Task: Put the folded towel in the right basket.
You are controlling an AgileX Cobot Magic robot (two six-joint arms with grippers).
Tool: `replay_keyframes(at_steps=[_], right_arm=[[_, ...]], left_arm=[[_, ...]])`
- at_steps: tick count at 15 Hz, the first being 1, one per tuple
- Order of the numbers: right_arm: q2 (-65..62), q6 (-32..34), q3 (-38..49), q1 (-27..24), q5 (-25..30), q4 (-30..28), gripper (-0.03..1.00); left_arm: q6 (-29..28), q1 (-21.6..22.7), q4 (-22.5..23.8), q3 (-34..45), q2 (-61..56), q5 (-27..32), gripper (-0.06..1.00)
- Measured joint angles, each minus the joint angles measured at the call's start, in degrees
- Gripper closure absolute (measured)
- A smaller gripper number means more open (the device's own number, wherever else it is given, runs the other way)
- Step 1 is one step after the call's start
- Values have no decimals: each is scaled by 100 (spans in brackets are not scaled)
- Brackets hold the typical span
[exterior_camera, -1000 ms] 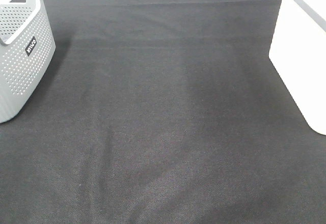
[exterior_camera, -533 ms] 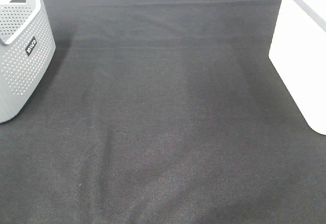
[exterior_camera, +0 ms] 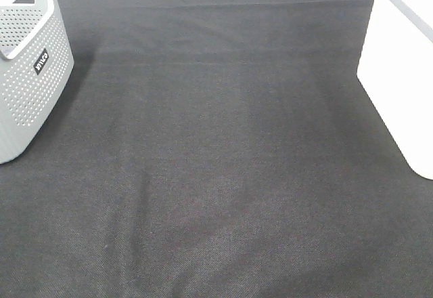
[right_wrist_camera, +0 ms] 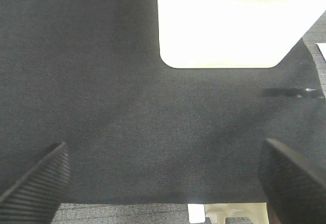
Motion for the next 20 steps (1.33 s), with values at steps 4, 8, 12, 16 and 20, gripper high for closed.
replay_keyframes(at_steps=[4,8,12,16,20], right_arm=[[-401,-6,378,0,-57,40,0],[-676,-6,670,0,-212,132,0],[-676,-6,676,0,-269,138,0],[-676,0,676,0,-269,138,0],[-676,0,676,0,-275,138,0]], left_arm=[[0,0,0,0,0,0,-5],[0,0,0,0,0,0,-5],[0,0,0,0,0,0,-5],[0,0,0,0,0,0,-5],[0,0,0,0,0,0,-5]])
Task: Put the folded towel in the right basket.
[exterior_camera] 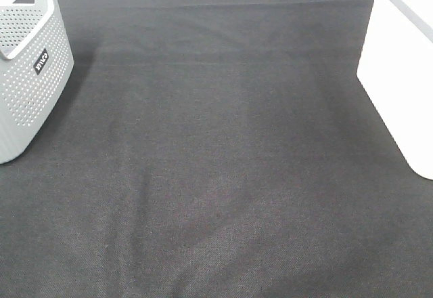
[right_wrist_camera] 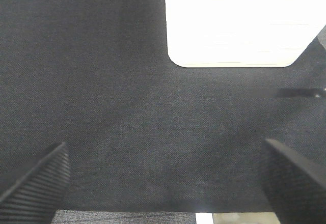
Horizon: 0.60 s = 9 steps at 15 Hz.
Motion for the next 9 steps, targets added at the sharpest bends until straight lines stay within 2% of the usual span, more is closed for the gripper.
replay_keyframes(at_steps=[9], right_arm=[[0,0,0,0,0,0,0]], left_arm=[[0,0,0,0,0,0,-5]])
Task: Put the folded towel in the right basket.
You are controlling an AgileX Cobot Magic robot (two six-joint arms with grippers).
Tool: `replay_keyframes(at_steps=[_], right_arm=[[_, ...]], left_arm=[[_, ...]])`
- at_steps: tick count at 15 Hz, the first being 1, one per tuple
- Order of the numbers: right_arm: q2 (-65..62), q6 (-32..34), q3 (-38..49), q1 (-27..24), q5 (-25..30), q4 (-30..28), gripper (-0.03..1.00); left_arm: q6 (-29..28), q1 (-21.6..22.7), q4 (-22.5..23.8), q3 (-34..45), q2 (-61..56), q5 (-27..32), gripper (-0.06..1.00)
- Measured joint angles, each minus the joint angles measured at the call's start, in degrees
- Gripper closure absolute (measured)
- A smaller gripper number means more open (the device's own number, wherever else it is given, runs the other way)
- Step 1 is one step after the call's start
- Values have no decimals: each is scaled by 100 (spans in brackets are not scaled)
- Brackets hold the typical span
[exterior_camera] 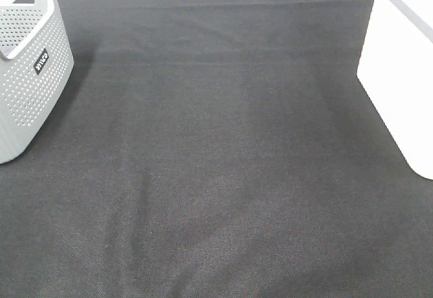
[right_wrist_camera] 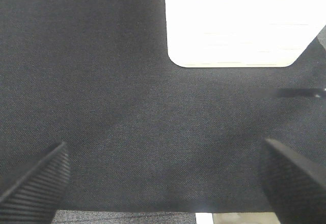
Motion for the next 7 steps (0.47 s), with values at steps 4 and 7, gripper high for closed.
replay_keyframes(at_steps=[4,7], right_arm=[[0,0,0,0,-6,0,1],[0,0,0,0,-6,0,1]], left_arm=[[0,0,0,0,0,0,-5],[0,0,0,0,0,0,-5]])
